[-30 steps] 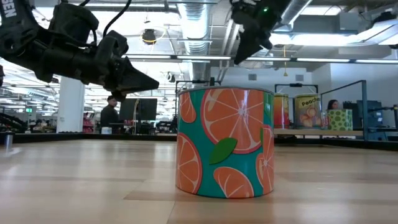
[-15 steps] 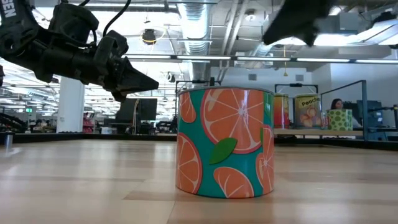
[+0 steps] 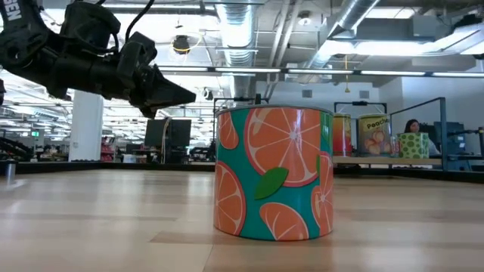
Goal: Pick and place cans onto a shelf
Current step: Put the canned peaches on the shelf aligned with the other canned peaches
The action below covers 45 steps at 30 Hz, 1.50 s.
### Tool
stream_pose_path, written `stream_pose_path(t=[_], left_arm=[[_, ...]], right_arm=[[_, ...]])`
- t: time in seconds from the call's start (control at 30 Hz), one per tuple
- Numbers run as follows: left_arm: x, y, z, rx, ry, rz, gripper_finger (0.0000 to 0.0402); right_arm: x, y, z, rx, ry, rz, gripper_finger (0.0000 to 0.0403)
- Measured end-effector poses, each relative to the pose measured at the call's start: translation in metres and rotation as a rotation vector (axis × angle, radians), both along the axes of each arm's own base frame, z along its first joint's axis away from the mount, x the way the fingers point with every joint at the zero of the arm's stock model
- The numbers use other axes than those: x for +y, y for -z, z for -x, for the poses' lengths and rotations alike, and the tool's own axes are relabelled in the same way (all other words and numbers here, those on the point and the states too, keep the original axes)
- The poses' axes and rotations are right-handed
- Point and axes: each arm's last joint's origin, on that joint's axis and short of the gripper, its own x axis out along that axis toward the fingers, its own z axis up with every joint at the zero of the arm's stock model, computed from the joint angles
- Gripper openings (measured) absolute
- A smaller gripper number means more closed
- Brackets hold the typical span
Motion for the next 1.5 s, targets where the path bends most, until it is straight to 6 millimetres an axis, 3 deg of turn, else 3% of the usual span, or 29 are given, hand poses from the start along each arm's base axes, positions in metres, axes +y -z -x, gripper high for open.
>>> stream_pose_path(t=[0.1, 0.27, 0.43, 0.63, 0.8, 0.93, 1.23, 1.5], left_arm=[[0.001, -0.003, -0.003, -0.010, 0.004, 0.000, 0.0006], [0.002, -0.005, -0.005, -0.014, 0.041, 0.001, 0.0006], [0.002, -0.005, -0.005, -0.013, 0.041, 0.001, 0.0006], [0.002, -0.004, -0.005, -0.008, 0.041, 0.002, 0.0006], [0.002, -0.003, -0.004, -0.001, 0.041, 0.004, 0.0006], [0.002, -0.003, -0.004, -0.001, 0.041, 0.004, 0.0006], [0.002, -0.003, -0.004, 0.004, 0.041, 0.005, 0.0006], [0.002, -0.003, -0.004, 0.005, 0.041, 0.009, 0.0006]], right_arm=[[0.019, -0.008, -0.004, 0.049, 0.089, -0.082, 0.0005], [0.047, -0.003, -0.004, 0.265, 0.276, -0.168, 0.0010], [0.064, 0.003, -0.002, 0.460, 0.431, -0.221, 0.0055], [0.062, 0.009, -0.001, 0.564, 0.491, -0.225, 0.0115], [0.057, 0.009, 0.001, 0.595, 0.528, -0.183, 0.0140], [0.056, 0.012, -0.001, 0.600, 0.536, -0.187, 0.0142], [0.056, 0.042, -0.003, 0.624, 0.545, -0.209, 0.0133], [0.054, 0.049, -0.002, 0.670, 0.569, -0.215, 0.0130]])
